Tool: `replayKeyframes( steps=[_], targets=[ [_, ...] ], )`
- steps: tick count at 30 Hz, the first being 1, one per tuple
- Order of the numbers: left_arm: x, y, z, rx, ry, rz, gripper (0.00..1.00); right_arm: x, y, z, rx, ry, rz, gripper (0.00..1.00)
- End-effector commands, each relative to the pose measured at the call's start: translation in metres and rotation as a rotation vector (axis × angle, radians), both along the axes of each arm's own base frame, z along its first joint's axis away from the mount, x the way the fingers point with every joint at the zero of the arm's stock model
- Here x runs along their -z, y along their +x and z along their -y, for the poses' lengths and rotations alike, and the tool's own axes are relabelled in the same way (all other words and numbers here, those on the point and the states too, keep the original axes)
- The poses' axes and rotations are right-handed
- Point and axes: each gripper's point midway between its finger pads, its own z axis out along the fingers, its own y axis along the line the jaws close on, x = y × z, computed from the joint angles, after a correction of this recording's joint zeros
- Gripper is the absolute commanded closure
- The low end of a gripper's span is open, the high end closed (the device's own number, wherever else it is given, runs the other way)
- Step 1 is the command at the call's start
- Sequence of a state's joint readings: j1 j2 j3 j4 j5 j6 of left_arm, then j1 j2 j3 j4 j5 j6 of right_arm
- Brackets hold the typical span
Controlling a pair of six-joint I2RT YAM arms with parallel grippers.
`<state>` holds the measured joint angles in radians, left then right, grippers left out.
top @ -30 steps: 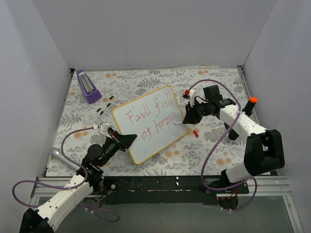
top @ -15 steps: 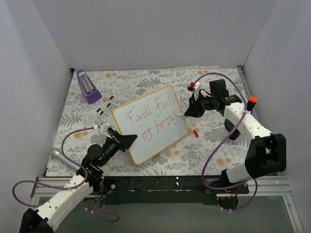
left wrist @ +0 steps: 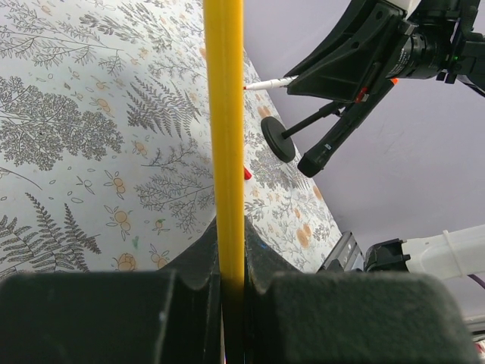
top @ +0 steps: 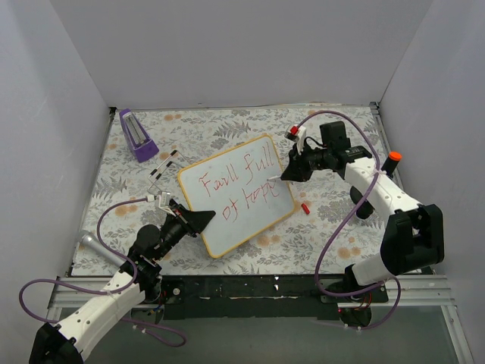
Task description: Write a sentence on the whiteboard
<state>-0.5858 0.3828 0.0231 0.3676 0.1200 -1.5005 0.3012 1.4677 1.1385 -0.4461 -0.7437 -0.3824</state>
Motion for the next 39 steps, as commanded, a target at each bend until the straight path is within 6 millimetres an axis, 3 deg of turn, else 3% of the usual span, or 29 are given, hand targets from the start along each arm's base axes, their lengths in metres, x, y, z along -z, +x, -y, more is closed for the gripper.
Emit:
replayKeyframes(
  steps=[1,23,39],
  targets=[
    [-0.038,-0.006,-0.001,0.013,-0.114,0.142,1.0,-0.015,0.008,-0.013,-0.018,0.024,0.041,0.99],
    [-0.037,-0.006,-0.001,0.013,-0.114,0.144,1.0,-0.007,0.026,-0.009,0.051,-0.026,0.052,0.99],
    [-0.037,-0.006,-0.003,0.006,-0.116,0.143,1.0,0.0,0.036,0.004,0.124,-0.072,0.061,0.99]
  ],
)
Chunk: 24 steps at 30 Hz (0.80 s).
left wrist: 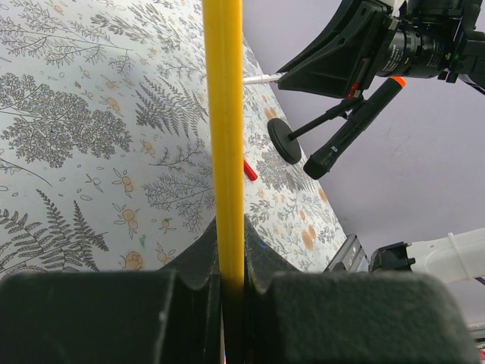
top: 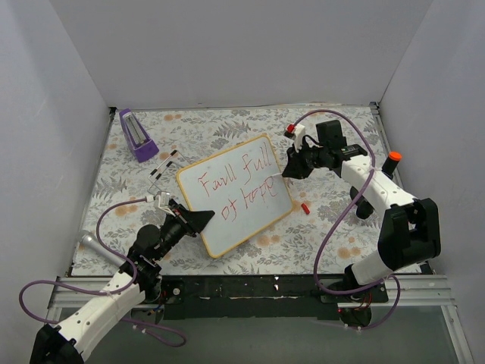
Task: Write a sentence on the whiteboard
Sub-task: Put down the whiteboard on the whiteboard stand.
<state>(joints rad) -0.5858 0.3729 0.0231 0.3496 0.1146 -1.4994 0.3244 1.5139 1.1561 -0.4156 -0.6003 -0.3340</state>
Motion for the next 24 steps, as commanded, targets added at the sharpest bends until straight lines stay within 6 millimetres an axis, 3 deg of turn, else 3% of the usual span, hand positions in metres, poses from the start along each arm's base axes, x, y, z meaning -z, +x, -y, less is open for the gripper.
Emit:
replayKeyframes(
  steps=[1,5,6,9,11,12,19,24],
  targets=[
    [-0.039,-0.006,-0.002,0.011,-0.119,0.149,1.0,-0.017,0.014,-0.001,0.013,0.02,0.059,0.99],
    [-0.04,-0.006,-0.003,0.004,-0.12,0.152,1.0,-0.041,-0.003,-0.009,-0.07,0.113,0.062,0.99],
    [-0.04,-0.006,-0.002,0.006,-0.119,0.151,1.0,-0.066,-0.013,-0.013,-0.122,0.181,0.093,0.99],
    [-0.04,-0.005,-0.003,-0.001,-0.106,0.154,1.0,-0.108,-0.031,-0.012,-0.174,0.247,0.168,0.99],
    [-0.036,-0.004,-0.004,-0.005,-0.092,0.148,1.0,-0.123,-0.036,-0.003,-0.17,0.272,0.196,0.99],
    [-0.048,-0.004,-0.004,-0.008,-0.098,0.173,1.0,-0.133,-0.036,0.008,-0.143,0.281,0.225,0.99],
    [-0.071,0.0,-0.008,-0.036,-0.042,0.225,1.0,-0.138,-0.045,0.062,-0.046,0.392,0.232,0.99],
    [-0.094,0.004,-0.01,-0.057,0.008,0.263,1.0,-0.129,-0.048,0.095,0.06,0.444,0.253,0.99]
  ],
)
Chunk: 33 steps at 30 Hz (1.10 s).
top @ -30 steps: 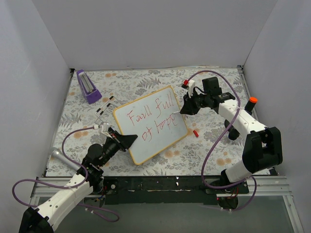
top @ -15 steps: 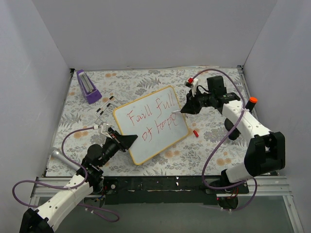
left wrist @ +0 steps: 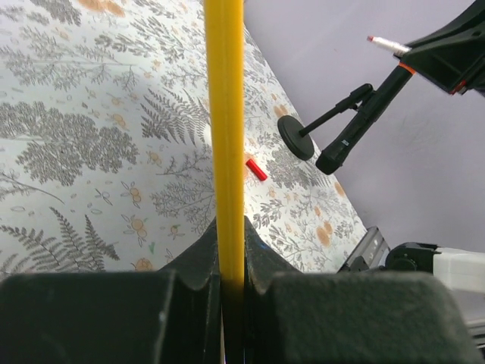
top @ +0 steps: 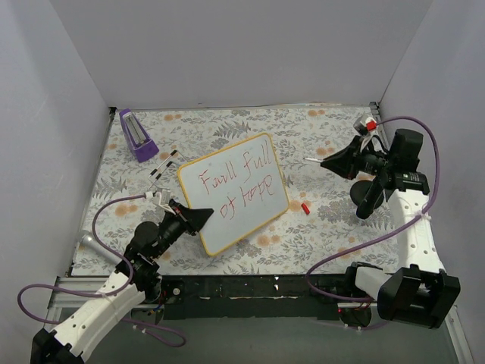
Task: Write a sentence on the whiteboard
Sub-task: Put down the whiteboard on the whiteboard stand.
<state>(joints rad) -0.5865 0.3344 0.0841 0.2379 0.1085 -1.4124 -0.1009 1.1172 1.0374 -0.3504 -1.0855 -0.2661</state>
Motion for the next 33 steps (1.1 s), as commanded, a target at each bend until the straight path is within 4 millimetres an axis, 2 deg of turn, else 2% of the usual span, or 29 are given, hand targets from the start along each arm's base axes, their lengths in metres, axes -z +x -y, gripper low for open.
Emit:
replayKeyframes(
  steps=[1,4,5,7,8,9,11,14,15,17,18,21,22,23,24,25,26,27,28,30,31,33],
  targets=[
    [-0.098,0.003,-0.007,-0.041,-0.071,0.242,1.0,0.001,-0.011,0.013,-0.001,0.087,0.005,0.99],
    [-0.111,0.009,-0.003,-0.039,-0.034,0.258,1.0,0.019,-0.012,0.019,0.021,0.087,-0.013,0.99],
    [-0.123,0.011,-0.001,-0.039,-0.025,0.278,1.0,0.023,-0.011,0.02,0.026,0.086,-0.011,0.99],
    [-0.133,0.016,0.0,-0.044,-0.009,0.296,1.0,0.033,-0.011,0.022,0.035,0.089,-0.023,0.99],
    [-0.146,0.017,-0.001,-0.051,0.005,0.333,1.0,0.035,-0.011,0.022,0.037,0.09,-0.021,0.99],
    [-0.148,0.022,0.0,-0.059,0.023,0.331,1.0,0.039,-0.013,0.023,0.031,0.093,-0.024,0.99],
    [-0.162,0.026,-0.001,-0.075,0.04,0.36,1.0,0.043,-0.012,0.024,0.036,0.094,-0.027,0.99],
    [-0.171,0.036,-0.001,-0.098,0.082,0.389,1.0,0.047,-0.014,0.025,0.038,0.094,-0.029,0.99],
    [-0.183,0.037,-0.002,-0.105,0.083,0.41,1.0,0.047,-0.014,0.025,0.034,0.095,-0.029,0.99],
    [-0.186,0.048,-0.002,-0.119,0.126,0.417,1.0,0.05,-0.014,0.025,0.04,0.09,-0.03,0.99],
    [-0.199,0.05,-0.003,-0.122,0.125,0.441,1.0,0.051,-0.013,0.026,0.043,0.089,-0.032,0.99],
    [-0.204,0.067,-0.004,-0.112,0.159,0.447,1.0,0.053,-0.012,0.026,0.041,0.088,-0.039,0.99],
    [-0.216,0.076,-0.015,-0.146,0.16,0.466,1.0,0.053,-0.013,0.026,0.04,0.088,-0.039,0.99],
    [-0.217,0.081,-0.013,-0.112,0.159,0.461,1.0,0.053,-0.013,0.026,0.04,0.088,-0.039,0.99],
    [-0.222,0.085,-0.018,-0.119,0.156,0.469,1.0,0.054,-0.013,0.026,0.04,0.088,-0.039,0.99],
    [-0.234,0.092,-0.033,-0.16,0.157,0.493,1.0,0.054,-0.013,0.026,0.043,0.087,-0.039,0.99],
    [-0.236,0.094,-0.036,-0.154,0.163,0.5,1.0,0.054,-0.013,0.026,0.044,0.086,-0.041,0.99],
    [-0.237,0.098,-0.041,-0.163,0.173,0.505,1.0,0.053,-0.013,0.026,0.044,0.086,-0.038,0.99],
    [-0.237,0.104,-0.054,-0.201,0.195,0.501,1.0,0.053,-0.013,0.026,0.044,0.085,-0.036,0.99],
    [-0.239,0.103,-0.065,-0.221,0.248,0.531,1.0,0.053,-0.013,0.026,0.041,0.087,-0.037,0.99],
    [-0.235,0.105,-0.076,-0.252,0.277,0.522,1.0,0.053,-0.014,0.026,0.04,0.088,-0.039,0.99],
    [-0.228,0.105,-0.086,-0.272,0.326,0.531,1.0,0.054,-0.014,0.026,0.038,0.091,-0.044,0.99]
  ],
)
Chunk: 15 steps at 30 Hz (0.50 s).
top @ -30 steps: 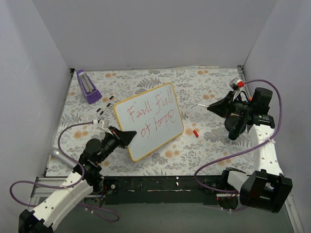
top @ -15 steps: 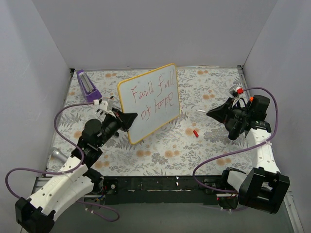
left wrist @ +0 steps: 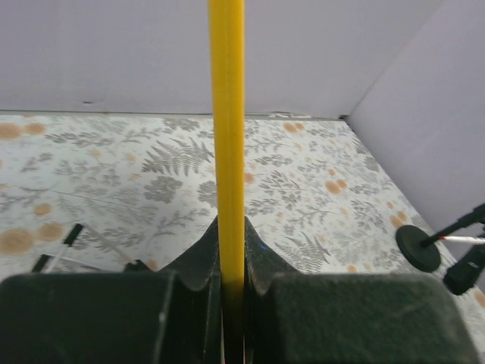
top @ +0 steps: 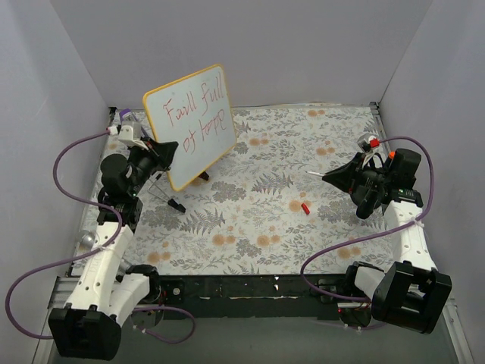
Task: Write a sentence on the whiteboard
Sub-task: Put down the whiteboard on the whiteboard stand.
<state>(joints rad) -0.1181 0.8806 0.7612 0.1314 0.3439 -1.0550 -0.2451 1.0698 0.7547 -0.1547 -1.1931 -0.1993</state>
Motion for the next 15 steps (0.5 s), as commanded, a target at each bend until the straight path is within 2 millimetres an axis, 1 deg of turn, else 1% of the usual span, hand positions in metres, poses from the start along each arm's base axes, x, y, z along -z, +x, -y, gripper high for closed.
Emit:
replayKeyframes(
  steps=[1,2,3,7,11,15],
  targets=[
    [-0.081,-0.026,-0.021,-0.012,0.08,0.311,1.0,-0.007,-0.002,-0.001,-0.028,0.004,0.044,0.99],
    [-0.079,-0.028,-0.023,-0.01,0.087,0.315,1.0,-0.007,-0.003,-0.002,-0.031,0.008,0.04,0.99],
    [-0.073,-0.026,-0.031,-0.03,0.094,0.308,1.0,-0.007,-0.003,-0.002,-0.034,0.01,0.039,0.99],
    [-0.071,-0.024,-0.04,-0.049,0.116,0.335,1.0,-0.005,-0.003,-0.002,-0.037,0.014,0.031,0.99],
    [-0.061,-0.013,-0.045,-0.044,0.137,0.322,1.0,-0.004,-0.002,-0.002,-0.038,0.016,0.026,0.99],
    [-0.054,-0.01,-0.049,-0.047,0.145,0.315,1.0,-0.003,-0.002,-0.002,-0.038,0.018,0.02,0.99]
  ],
)
